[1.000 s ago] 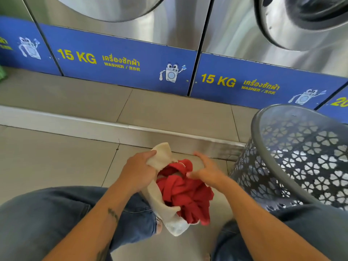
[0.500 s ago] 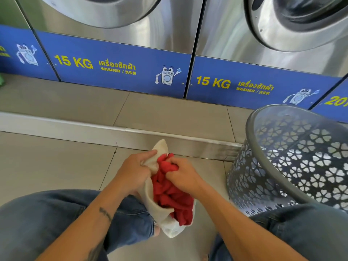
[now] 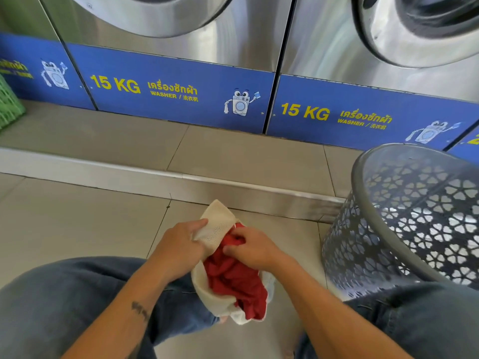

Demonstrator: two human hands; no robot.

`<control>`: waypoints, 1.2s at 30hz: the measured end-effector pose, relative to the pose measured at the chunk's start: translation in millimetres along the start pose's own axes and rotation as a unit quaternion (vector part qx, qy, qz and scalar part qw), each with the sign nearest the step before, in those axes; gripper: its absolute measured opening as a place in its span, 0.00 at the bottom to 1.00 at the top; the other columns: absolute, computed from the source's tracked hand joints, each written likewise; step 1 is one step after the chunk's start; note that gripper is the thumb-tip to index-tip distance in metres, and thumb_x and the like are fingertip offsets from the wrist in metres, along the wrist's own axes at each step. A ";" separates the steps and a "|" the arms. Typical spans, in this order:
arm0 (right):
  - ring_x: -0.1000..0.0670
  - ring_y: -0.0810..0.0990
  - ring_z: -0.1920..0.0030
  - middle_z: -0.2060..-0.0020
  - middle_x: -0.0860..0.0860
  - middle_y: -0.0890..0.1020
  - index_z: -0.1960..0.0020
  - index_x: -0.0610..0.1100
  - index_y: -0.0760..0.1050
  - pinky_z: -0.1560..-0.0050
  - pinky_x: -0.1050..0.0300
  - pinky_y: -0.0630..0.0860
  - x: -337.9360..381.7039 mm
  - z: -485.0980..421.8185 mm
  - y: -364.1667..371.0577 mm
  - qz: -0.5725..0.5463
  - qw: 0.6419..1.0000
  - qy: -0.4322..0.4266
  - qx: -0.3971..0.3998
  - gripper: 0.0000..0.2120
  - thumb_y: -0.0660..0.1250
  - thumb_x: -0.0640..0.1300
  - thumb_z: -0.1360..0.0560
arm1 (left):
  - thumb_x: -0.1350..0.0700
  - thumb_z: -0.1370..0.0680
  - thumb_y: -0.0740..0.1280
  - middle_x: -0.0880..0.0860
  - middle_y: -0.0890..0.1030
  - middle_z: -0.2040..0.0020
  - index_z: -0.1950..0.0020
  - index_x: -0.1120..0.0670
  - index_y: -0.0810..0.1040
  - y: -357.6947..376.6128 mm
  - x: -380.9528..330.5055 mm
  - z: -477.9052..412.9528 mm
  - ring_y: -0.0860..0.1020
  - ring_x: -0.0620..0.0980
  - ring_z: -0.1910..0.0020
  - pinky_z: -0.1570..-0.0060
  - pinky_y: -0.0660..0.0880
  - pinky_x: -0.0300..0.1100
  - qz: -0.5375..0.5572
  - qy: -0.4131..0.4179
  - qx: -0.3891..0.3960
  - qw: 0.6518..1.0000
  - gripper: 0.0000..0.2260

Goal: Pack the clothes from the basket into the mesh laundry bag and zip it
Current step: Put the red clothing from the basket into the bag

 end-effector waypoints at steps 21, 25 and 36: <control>0.43 0.82 0.42 0.42 0.47 0.84 0.33 0.52 0.77 0.40 0.44 0.80 -45.7 -3.0 35.1 -0.074 0.997 0.028 0.014 0.35 0.57 0.42 0.39 | 0.65 0.24 0.62 0.47 0.74 0.32 0.29 0.40 0.72 0.4 -9.1 -2.8 0.75 0.49 0.41 0.42 0.77 0.44 0.031 0.080 -0.033 0.996 0.28; 0.42 0.76 0.33 0.31 0.48 0.76 0.25 0.55 0.65 0.33 0.47 0.74 -43.6 -10.4 20.5 0.016 0.999 0.034 -0.027 0.42 0.61 0.50 0.40 | 0.63 0.24 0.63 0.47 0.76 0.34 0.29 0.41 0.72 -1.4 -4.5 -8.7 0.77 0.48 0.46 0.47 0.79 0.47 0.042 0.051 -0.075 0.995 0.26; 0.42 0.83 0.49 0.49 0.45 0.84 0.44 0.43 0.80 0.46 0.46 0.83 -37.7 37.1 -30.3 0.202 0.968 0.092 0.115 0.16 0.67 0.44 0.31 | 0.62 0.25 0.62 0.52 0.74 0.32 0.28 0.44 0.72 13.1 -15.5 -22.9 0.80 0.58 0.49 0.56 0.77 0.45 0.060 0.032 -0.094 0.993 0.26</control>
Point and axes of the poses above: each hand's wrist, its own z-axis away from the middle knuckle, its own y-axis out of the palm, x = y × z, the point moved 5 cm from there along -z, towards the middle knuckle
